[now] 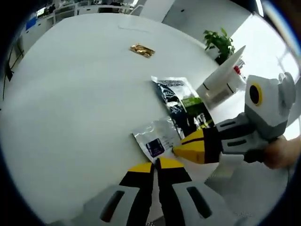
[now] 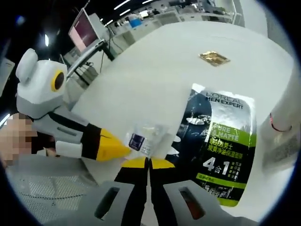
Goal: Arrange the skincare products in the storage area until every visible bottle or jar stands upright without overlapping.
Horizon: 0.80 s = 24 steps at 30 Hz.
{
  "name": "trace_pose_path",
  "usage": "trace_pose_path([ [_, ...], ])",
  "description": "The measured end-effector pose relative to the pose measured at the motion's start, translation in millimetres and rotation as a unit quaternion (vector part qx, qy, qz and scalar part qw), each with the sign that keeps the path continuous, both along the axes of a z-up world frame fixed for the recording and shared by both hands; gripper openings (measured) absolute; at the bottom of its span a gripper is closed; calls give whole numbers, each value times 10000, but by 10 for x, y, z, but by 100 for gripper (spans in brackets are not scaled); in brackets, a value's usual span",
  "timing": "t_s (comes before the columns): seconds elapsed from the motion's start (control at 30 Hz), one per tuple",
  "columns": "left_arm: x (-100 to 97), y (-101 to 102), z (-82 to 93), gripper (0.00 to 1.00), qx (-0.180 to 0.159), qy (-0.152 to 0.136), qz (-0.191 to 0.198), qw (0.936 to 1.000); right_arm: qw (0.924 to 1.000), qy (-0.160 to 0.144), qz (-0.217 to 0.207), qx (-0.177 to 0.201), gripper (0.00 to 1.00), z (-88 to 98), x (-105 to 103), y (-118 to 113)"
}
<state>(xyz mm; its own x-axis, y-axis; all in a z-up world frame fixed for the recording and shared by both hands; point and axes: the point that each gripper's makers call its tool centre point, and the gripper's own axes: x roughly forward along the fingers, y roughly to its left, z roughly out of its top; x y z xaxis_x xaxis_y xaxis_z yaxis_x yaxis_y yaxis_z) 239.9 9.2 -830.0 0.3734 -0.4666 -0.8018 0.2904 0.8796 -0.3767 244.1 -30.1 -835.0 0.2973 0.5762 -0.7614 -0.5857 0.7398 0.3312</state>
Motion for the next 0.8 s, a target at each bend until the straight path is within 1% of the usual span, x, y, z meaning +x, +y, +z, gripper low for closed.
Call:
trace_pose_path([
  [0.03, 13, 29, -6, 2, 57, -36, -72, 10000, 10000, -10, -15, -14, 1, -1, 0, 3],
  [0.23, 11, 29, 1, 3, 281, -162, -253, 9992, 9997, -170, -86, -179, 1, -2, 12, 6],
  [0.27, -1, 35, -3, 3, 319, -169, -324, 9988, 9996, -179, -105, -181, 1, -5, 23, 2],
  [0.33, -4, 84, -6, 3, 360, -154, -345, 9986, 9996, -133, -194, -156, 1, -6, 16, -2],
  [0.37, 0, 127, -2, 0, 445, -168, -368, 9982, 9996, -125, -223, -139, 1, -5, 15, -6],
  [0.4, 23, 194, 16, 0, 571, -256, -409, 9972, 9996, -126, -226, -138, 1, -4, 9, -15],
  [0.43, 45, 177, 49, 0, 476, -369, -529, 9968, 9996, -126, -234, -137, 1, -4, 8, -16],
  [0.47, 128, 147, 136, 1, 422, -715, -658, 9944, 9995, -137, -232, -140, 1, -5, 12, -7],
  [0.5, 161, 107, 192, 1, 402, -883, -787, 9922, 9995, -145, -232, -141, 1, -6, 13, -8],
  [0.53, 187, 51, 249, 2, 412, -1104, -1092, 9870, 9995, -154, -235, -137, 1, -5, 11, -8],
  [0.57, 202, 19, 272, 3, 448, -1226, -1253, 9835, 9995, -161, -249, -129, 1, -5, 13, -9],
  [0.63, 211, -78, 306, 7, 492, -1432, -1628, 9750, 9994, -168, -257, -124, 1, -7, 21, -5],
  [0.67, 210, -138, 304, 8, 561, -1532, -1903, 9681, 9995, -168, -256, -124, 1, -9, 21, -5],
  [0.7, 211, -153, 281, 9, 654, -1587, -2095, 9626, 9995, -167, -256, -124, 1, -9, 21, -6],
  [0.73, 197, -184, 245, 10, 807, -1614, -2371, 9546, 9994, -168, -263, -120, 1, -7, 18, -8],
  [0.8, 186, -207, 190, 15, 1040, -1622, -2648, 9449, 9994, -177, -257, -119, 1, -6, 17, -3],
])
